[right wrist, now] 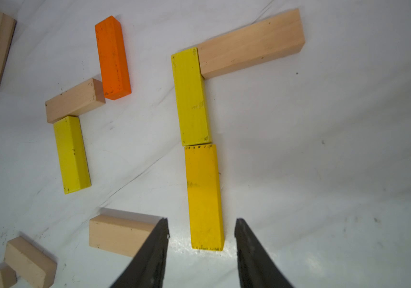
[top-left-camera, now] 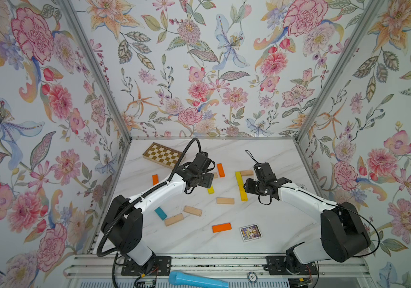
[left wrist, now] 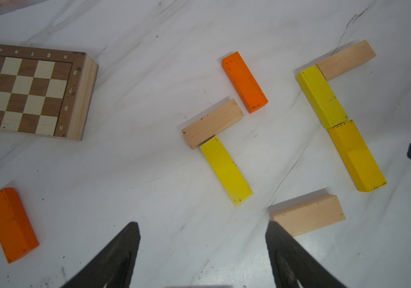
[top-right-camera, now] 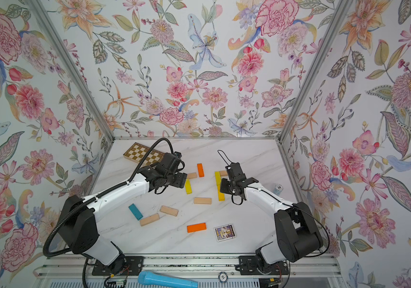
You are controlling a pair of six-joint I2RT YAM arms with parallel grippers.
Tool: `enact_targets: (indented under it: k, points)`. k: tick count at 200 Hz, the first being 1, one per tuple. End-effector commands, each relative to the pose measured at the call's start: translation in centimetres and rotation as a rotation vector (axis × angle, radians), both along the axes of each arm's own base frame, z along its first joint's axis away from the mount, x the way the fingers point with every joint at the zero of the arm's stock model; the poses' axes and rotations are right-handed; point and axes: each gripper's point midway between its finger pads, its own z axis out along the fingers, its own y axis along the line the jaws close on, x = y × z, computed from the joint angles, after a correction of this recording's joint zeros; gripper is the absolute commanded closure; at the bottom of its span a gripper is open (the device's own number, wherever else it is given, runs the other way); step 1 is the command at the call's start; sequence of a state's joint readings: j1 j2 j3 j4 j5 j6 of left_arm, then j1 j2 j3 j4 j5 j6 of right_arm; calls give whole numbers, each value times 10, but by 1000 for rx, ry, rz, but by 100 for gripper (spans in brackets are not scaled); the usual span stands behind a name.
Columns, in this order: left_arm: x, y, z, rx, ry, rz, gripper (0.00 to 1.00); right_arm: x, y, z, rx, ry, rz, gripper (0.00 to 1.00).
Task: Assemble the number 6 with building blocks
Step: Adjust the building block at the center of the board.
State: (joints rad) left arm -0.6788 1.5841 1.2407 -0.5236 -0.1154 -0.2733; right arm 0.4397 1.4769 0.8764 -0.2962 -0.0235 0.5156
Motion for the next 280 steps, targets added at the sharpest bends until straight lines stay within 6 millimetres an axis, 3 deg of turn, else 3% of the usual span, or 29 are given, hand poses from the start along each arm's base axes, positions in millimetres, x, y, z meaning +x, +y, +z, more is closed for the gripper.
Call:
enact_targets:
  k: [1,70,152,221,280]
  points:
    - [-7,22,7,-6,-9,68,16,-5,-6,-12,-70,29,7,53]
    - [-10,47,9,-11,-4,117,13,4,8,-24,-203,69,137,48]
    - [-6,48,12,-12,0,130,12,2,16,-40,-252,118,208,44]
    - [-4,47,15,-20,-7,129,12,22,21,-49,-251,129,205,34]
    - [-1,44,16,-23,-11,120,12,38,25,-55,-250,136,184,34]
